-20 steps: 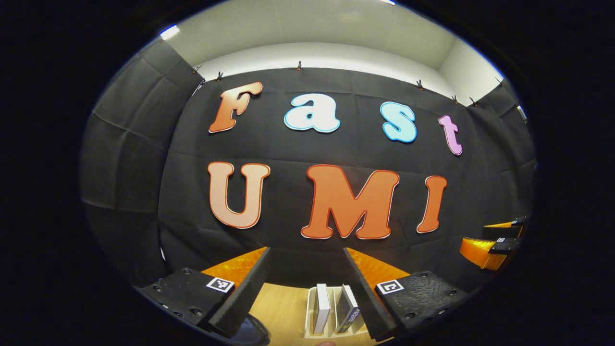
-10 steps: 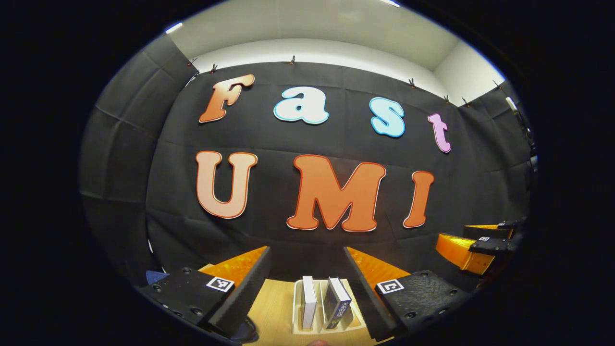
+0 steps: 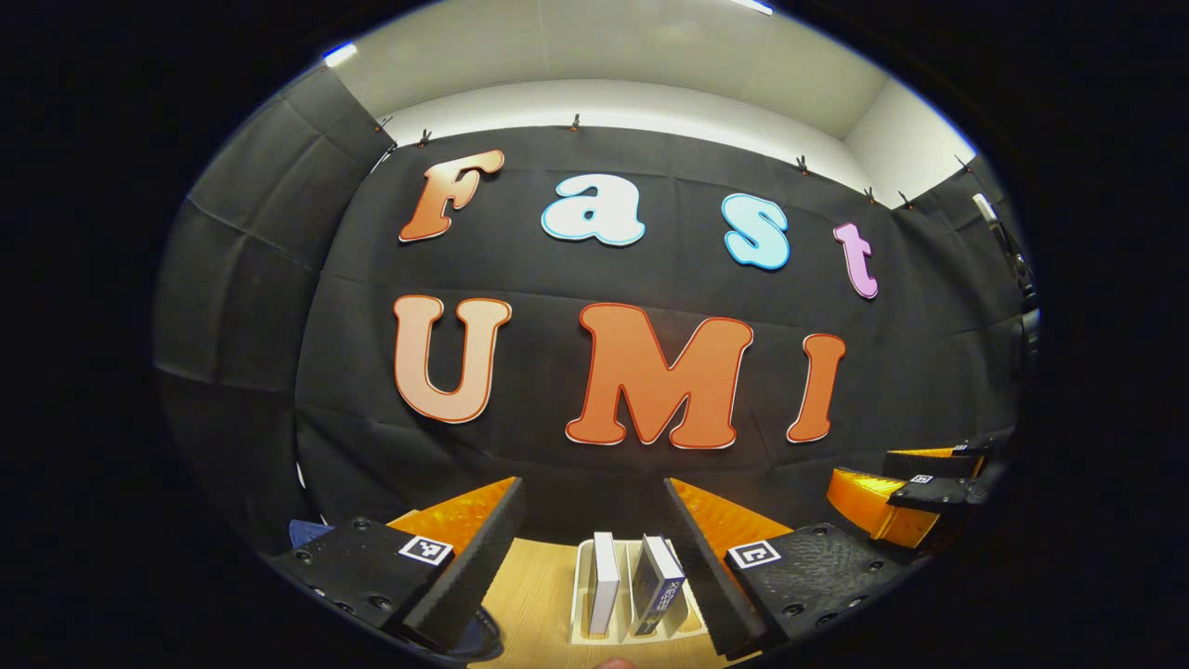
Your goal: Open the schoolbag, grab two books from the bookshelf and put them into the schoolbag.
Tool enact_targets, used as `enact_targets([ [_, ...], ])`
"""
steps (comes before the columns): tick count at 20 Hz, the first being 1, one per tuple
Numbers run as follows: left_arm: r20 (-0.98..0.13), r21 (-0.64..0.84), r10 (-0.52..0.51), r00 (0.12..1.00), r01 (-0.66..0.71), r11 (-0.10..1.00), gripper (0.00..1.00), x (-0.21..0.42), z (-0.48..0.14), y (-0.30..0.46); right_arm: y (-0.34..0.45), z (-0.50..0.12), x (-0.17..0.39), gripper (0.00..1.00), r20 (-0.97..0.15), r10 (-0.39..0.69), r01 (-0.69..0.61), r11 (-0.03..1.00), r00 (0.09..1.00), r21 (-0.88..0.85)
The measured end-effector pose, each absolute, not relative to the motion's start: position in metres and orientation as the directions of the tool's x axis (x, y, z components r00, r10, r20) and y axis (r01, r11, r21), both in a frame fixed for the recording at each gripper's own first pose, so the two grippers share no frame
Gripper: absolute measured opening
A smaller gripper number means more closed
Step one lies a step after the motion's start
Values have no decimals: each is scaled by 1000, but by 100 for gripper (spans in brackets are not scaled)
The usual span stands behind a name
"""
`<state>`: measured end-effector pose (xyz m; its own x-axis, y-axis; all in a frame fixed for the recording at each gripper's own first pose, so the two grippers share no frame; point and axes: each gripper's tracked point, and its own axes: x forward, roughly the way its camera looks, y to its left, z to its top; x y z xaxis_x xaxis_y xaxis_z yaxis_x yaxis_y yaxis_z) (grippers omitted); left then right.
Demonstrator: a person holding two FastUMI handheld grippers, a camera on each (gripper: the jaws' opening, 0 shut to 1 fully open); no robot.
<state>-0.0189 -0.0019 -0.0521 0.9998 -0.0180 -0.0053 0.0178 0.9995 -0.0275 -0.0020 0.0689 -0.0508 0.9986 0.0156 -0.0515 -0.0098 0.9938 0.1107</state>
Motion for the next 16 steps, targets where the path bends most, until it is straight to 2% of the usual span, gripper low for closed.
enact_targets([
  [1, -13, -34, -19, 1000, 19, 999, 88, -18, -55, -2, 70, -50, -3, 84, -50, 17, -11, 994, 999, 109],
  [4, -26, -29, -19, 999, 18, 999, 91, -19, -59, -1, 73, -54, -4, 85, -53, 14, -9, 996, 998, 94],
  [5, -27, -29, -23, 999, 22, 999, 87, -20, -59, -1, 74, -56, -4, 85, -59, 18, -12, 995, 998, 96],
  [7, -29, -37, -27, 999, 26, 999, 91, -22, -60, -1, 77, -60, -4, 85, -68, 25, -18, 995, 997, 100],
  [11, -45, -43, -12, 999, 11, 999, 91, -20, -65, 7, 78, -62, -3, 85, -70, 21, -15, 996, 997, 89],
  [12, -43, -42, -11, 999, 9, 999, 87, -20, -65, 9, 79, -63, -2, 85, -73, 21, -15, 996, 997, 90],
  [13, -41, -40, -9, 999, 7, 999, 90, -20, -63, 10, 80, -64, -2, 85, -75, 23, -16, 996, 997, 90],
  [16, -40, -38, -7, 999, 5, 999, 91, -19, -64, 13, 80, -64, 2, 84, -77, 20, -13, 996, 997, 86],
])
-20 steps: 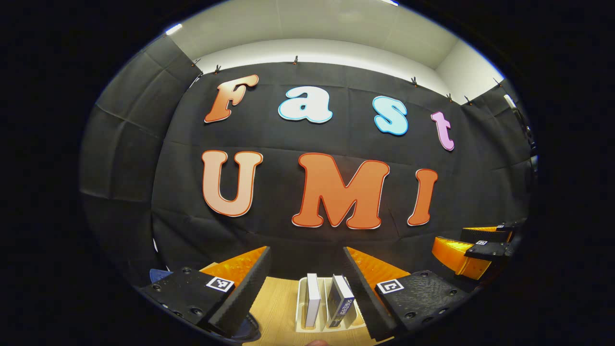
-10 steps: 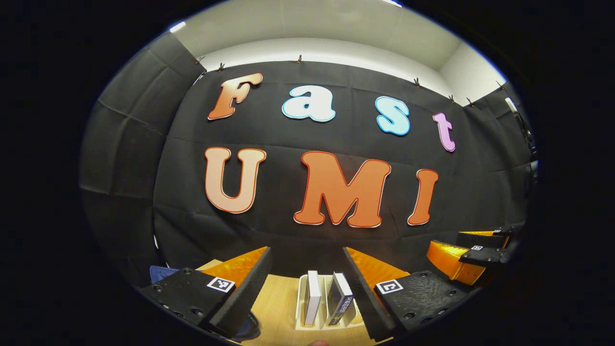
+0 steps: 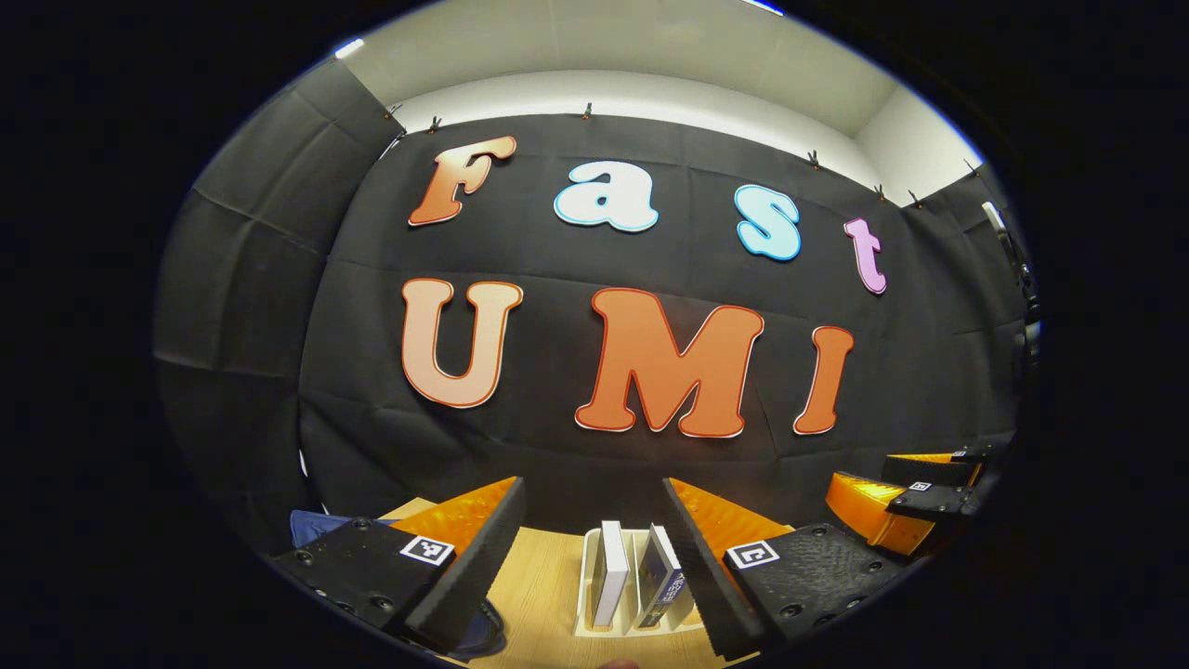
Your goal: Open the schoolbag, grab two books from the bookshelf and put them into the schoolbag.
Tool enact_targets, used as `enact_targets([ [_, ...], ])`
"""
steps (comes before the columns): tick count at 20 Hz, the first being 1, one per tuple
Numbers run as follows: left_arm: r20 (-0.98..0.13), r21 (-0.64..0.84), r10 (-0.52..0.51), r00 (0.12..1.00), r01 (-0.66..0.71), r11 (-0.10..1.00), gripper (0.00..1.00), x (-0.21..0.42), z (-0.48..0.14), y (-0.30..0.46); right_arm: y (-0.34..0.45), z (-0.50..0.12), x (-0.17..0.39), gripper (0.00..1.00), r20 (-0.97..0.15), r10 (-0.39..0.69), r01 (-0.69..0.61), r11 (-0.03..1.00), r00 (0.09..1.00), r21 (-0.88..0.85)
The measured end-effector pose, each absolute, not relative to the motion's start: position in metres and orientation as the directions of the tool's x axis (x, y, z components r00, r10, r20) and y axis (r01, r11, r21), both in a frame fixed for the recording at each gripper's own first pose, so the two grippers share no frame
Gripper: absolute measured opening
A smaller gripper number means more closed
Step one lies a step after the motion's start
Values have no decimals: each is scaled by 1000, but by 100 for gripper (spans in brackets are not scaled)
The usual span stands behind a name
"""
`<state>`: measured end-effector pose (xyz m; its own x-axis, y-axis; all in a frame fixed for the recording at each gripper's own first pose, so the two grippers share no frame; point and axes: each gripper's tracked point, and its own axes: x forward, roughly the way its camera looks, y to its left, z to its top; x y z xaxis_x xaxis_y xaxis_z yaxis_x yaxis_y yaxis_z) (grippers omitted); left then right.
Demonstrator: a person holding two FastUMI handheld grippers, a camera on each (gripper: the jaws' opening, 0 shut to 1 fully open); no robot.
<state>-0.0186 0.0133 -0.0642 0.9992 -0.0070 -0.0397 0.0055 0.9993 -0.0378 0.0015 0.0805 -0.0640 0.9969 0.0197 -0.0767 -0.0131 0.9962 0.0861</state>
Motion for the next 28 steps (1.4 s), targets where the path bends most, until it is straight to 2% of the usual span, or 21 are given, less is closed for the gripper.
enact_targets([
  [5, -44, -46, 1, 999, -3, 999, 91, -15, -66, 20, 82, -69, 7, 84, -87, 19, -12, 997, 996, 78],
  [6, -47, -45, 4, 999, -6, 999, 87, -15, -66, 21, 83, -71, 7, 84, -91, 20, -13, 997, 996, 78],
  [8, -54, -43, 6, 999, -8, 999, 90, -13, -69, 24, 84, -74, 9, 84, -98, 20, -12, 997, 995, 77],
  [9, -56, -44, 4, 998, -6, 999, 87, -13, -71, 24, 85, -75, 10, 84, -99, 20, -12, 997, 995, 76],
  [10, -59, -42, 5, 998, -7, 999, 90, -12, -73, 27, 85, -77, 10, 84, -99, 18, -11, 997, 995, 72],
  [12, -73, -16, 11, 997, -12, 1000, 87, -12, -79, 33, 88, -80, 11, 85, -101, 21, -15, 998, 995, 64],
  [15, -105, 25, 19, 994, -16, 1000, 87, -12, -93, 47, 93, -91, 12, 84, -122, 33, -27, 998, 992, 56],
  [16, -124, 44, 20, 992, -15, 999, 90, -12, -100, 52, 95, -95, 13, 84, -133, 39, -31, 998, 990, 57],
  [18, -189, 80, -8, 982, 23, 997, 90, -11, -122, 57, 99, -101, 13, 84, -150, 51, -41, 997, 987, 67],
  [19, -221, 112, -10, 975, 36, 993, 87, -12, -134, 64, 99, -103, 14, 84, -156, 55, -45, 997, 986, 70],
  [20, -248, 154, -2, 969, 42, 987, 90, -13, -146, 74, 100, -105, 14, 84, -160, 59, -48, 996, 985, 71],
  [25, -395, 379, 72, 916, 91, 921, 93, -30, -225, 114, 100, -119, 16, 84, -186, 58, -46, 997, 981, 70],
  [28, -496, 490, 109, 862, 174, 854, 89, -47, -282, 128, 94, -130, 17, 85, -203, 48, -35, 997, 978, 68],
])
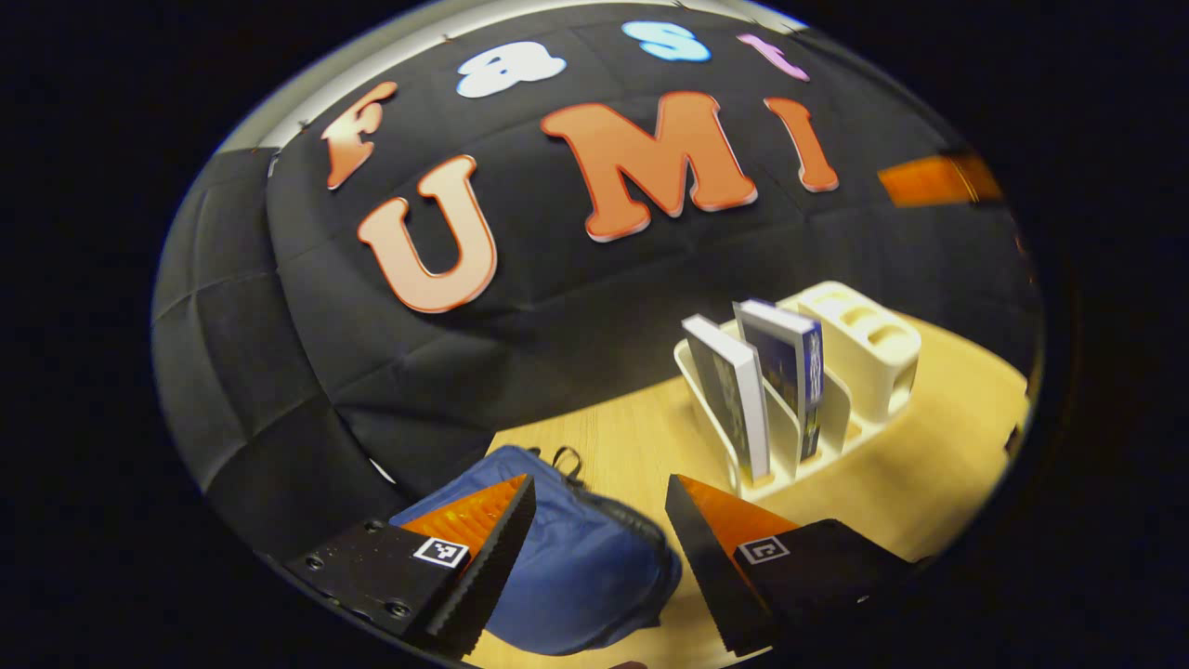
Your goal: Open the schoolbag, grab two books from the bookshelf and put them into the schoolbag.
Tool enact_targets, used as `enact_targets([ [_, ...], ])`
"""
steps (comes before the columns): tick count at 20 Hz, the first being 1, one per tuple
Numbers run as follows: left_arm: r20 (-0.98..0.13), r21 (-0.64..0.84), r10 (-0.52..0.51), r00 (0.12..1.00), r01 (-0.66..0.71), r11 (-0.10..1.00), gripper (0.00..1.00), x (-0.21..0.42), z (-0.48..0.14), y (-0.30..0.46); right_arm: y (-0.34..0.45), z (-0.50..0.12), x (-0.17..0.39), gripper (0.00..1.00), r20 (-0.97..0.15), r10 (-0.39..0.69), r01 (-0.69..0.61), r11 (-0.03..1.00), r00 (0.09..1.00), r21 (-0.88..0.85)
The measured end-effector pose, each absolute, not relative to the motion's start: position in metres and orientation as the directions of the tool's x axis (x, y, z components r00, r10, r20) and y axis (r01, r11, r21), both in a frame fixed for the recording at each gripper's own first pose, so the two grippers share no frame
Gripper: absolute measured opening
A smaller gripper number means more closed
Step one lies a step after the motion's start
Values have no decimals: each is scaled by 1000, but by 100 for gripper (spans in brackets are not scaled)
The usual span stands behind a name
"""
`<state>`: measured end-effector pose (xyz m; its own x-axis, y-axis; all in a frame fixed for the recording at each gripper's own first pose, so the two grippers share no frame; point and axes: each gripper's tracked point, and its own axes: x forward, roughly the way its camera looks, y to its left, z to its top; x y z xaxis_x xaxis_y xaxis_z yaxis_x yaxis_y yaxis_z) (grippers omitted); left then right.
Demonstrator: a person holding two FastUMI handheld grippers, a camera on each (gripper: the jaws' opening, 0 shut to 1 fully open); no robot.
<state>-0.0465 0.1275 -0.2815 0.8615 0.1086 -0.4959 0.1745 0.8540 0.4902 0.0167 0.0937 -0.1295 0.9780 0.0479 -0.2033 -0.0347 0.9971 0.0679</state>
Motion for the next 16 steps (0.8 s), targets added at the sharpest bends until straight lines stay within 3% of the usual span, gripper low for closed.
enact_targets([
  [4, -610, 618, 196, 768, 306, 724, 89, -75, -342, 148, 83, -146, 18, 84, -239, 26, -11, 998, 971, 67],
  [8, -667, 655, 222, 711, 418, 629, 90, -86, -383, 152, 72, -163, 18, 85, -274, -3, 22, 998, 962, 66],
  [16, -662, 747, 397, 635, 515, 421, 86, -94, -444, 200, 58, -184, 21, 85, -324, -40, 67, 995, 945, 73],
])
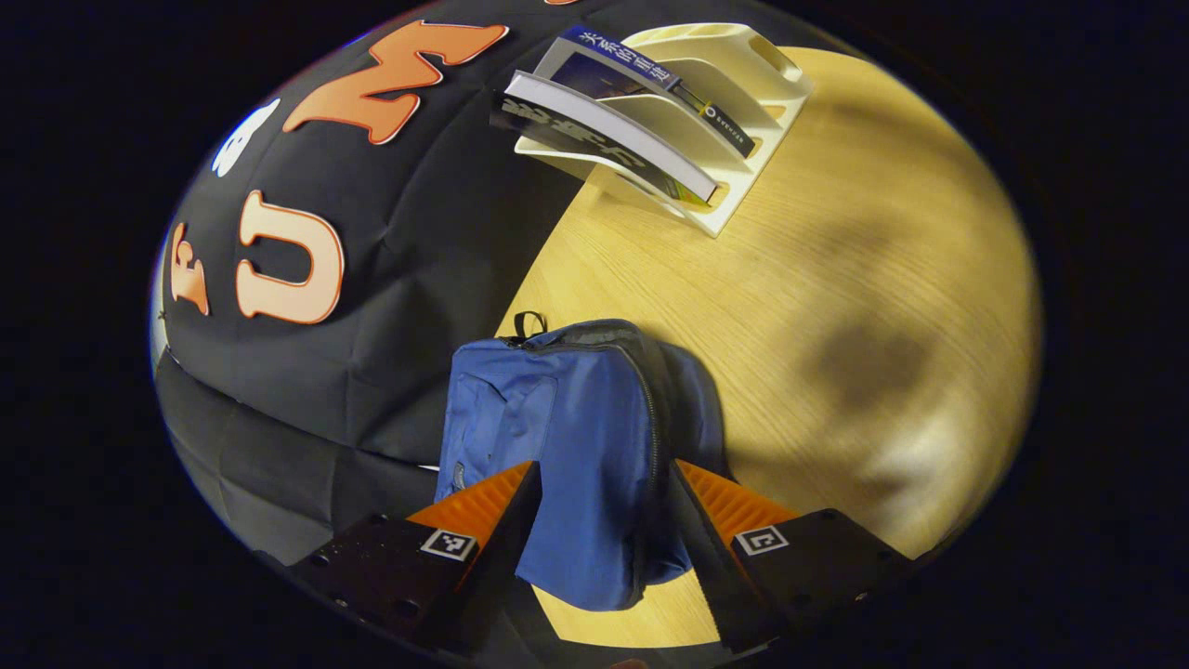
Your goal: Open the schoolbag, grab two books from the bookshelf and put them into the schoolbag.
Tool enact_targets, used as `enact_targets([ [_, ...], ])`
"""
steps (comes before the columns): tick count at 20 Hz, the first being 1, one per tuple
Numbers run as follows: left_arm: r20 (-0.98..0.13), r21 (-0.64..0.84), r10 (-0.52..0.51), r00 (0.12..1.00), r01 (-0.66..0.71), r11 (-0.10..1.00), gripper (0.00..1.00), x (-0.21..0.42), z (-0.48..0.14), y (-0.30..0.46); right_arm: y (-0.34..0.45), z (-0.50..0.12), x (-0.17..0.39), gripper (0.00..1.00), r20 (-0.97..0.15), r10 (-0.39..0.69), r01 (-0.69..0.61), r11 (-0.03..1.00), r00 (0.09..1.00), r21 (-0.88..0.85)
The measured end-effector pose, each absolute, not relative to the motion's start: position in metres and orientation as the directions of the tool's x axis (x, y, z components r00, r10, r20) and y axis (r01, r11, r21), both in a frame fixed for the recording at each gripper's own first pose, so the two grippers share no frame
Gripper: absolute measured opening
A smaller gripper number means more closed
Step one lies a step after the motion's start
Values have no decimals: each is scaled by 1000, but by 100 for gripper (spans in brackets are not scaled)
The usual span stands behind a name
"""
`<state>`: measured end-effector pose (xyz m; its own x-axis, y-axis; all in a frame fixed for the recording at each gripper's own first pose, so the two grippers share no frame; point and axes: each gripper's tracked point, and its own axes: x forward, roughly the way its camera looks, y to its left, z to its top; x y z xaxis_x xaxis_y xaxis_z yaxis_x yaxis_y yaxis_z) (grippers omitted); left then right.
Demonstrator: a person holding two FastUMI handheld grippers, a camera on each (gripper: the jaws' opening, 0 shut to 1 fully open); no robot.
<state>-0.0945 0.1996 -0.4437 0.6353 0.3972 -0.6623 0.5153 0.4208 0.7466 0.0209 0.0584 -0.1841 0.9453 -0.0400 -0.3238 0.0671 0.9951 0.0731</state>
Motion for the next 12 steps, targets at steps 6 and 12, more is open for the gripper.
enact_targets([
  [6, -636, 771, 441, 634, 499, 395, 71, -91, -439, 212, 56, -186, 22, 85, -324, -52, 78, 995, 945, 67],
  [12, -714, 696, 399, 576, 518, 498, 12, -96, -443, 206, 62, -187, 24, 85, -325, -46, 69, 996, 945, 61],
])
